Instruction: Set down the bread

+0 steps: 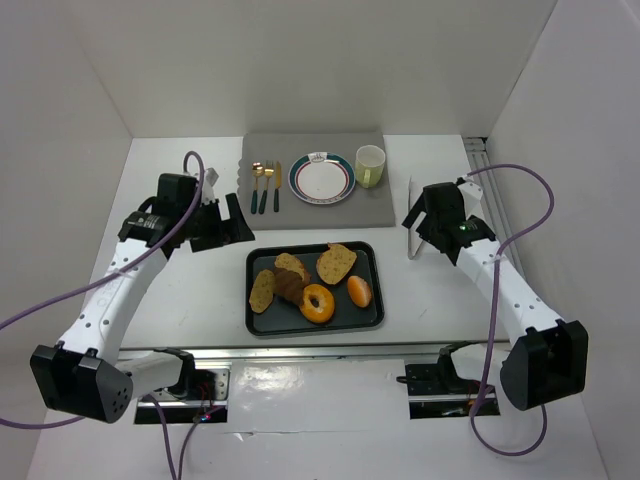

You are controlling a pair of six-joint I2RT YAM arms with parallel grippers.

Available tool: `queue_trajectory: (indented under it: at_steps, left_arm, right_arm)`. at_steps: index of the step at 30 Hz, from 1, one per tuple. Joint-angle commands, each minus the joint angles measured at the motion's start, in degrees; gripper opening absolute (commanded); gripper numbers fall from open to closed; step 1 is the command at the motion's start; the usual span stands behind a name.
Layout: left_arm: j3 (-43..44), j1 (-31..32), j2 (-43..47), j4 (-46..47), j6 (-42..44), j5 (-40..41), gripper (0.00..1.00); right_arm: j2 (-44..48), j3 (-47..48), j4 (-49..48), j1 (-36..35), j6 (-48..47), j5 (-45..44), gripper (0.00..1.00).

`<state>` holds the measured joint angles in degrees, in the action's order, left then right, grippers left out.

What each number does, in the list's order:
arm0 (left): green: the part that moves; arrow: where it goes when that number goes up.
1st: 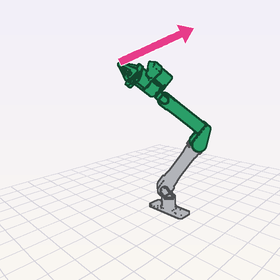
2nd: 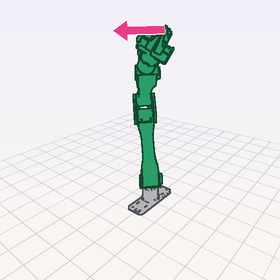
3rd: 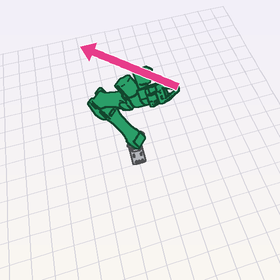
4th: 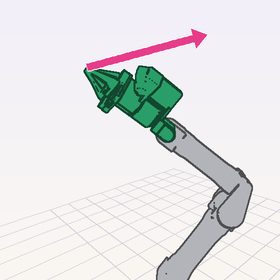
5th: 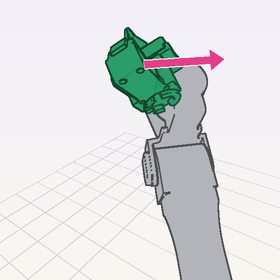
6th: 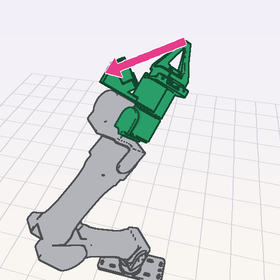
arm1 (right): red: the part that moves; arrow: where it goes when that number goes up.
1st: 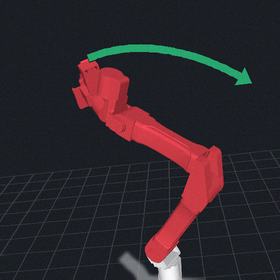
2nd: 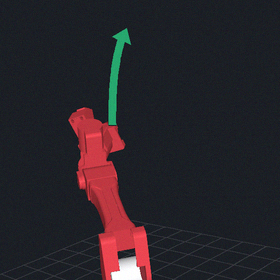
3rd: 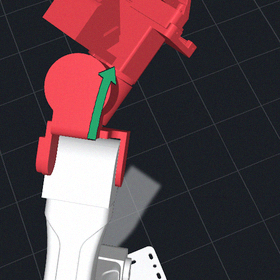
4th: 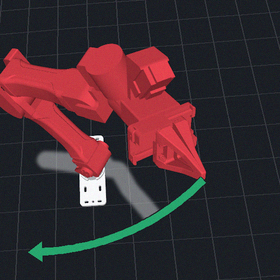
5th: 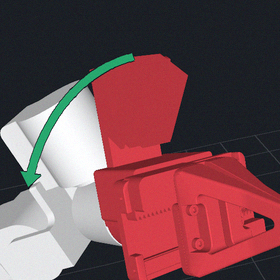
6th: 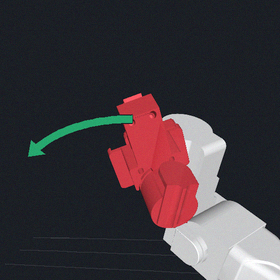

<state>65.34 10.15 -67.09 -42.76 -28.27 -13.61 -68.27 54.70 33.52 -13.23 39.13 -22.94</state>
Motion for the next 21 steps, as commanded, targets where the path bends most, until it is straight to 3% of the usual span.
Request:
queue_trajectory:
  at_steps: [1,11,16,21]
  left_arm:
    - [1.0,0.4,-0.2,1.3,1.7,-0.1,1.0]
    - [1.5,0.9,-1.4,1.3,1.7,-0.6,1.0]
    - [2.2,0.9,-1.4,1.3,1.7,-0.6,1.0]
    - [3.5,0.9,-2.7,1.9,0.7,-1.2,1.0]
  right_arm:
    - [1.4,-0.8,0.8,0.3,0.2,-0.8,0.99]
    - [2.5,-2.7,0.2,0.8,0.2,-1.8,0.99]
    - [3.8,-7.7,-7.8,0.8,-4.9,0.9,0.99]
    - [-3.8,-6.9,-13.9,1.4,-8.6,5.0,0.99]
